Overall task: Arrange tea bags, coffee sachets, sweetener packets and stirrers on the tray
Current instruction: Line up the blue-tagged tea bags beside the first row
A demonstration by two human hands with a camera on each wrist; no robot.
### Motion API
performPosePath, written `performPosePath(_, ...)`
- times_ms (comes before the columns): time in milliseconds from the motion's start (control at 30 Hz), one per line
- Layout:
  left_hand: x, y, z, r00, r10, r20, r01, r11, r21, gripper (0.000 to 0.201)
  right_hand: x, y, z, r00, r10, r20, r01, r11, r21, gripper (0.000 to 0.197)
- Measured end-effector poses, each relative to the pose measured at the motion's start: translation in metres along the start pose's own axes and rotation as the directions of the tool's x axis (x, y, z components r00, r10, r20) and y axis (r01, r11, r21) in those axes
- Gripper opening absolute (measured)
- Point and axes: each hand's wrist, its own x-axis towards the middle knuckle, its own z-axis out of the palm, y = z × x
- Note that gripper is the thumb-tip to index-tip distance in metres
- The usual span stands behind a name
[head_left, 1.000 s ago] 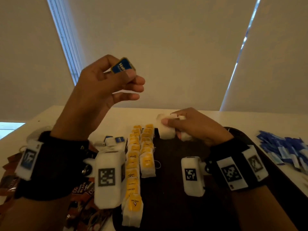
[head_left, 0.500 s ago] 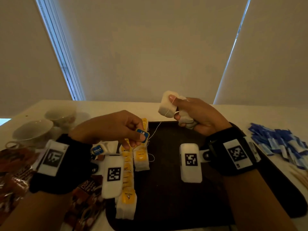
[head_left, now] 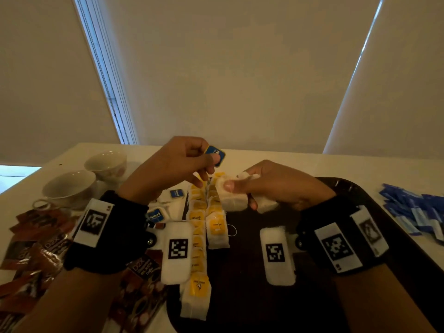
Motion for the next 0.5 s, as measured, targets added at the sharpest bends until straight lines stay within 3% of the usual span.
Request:
performPosePath(267,-0.012,0.017,0.003,0.986,0.165,0.019,-0.166,0.982,0.095,0.011,0.004,0.002,0.004,0.992,0.036,-0.123,-0.027,0.997,0.071,0.047)
performPosePath(400,-0.012,0.019,0.006,0.982,0.184,0.041,-0.185,0.982,0.028,0.003,0.003,0.003,-0.005,0.975,0.051,-0.215,-0.027,0.993,0.111,0.055)
performPosePath(500,-0.010,0.017,0.010,0.984,0.162,0.077,-0.163,0.987,0.002,0.014,0.002,0.003,-0.009,0.971,0.037,-0.237,0.000,0.988,0.153,0.050)
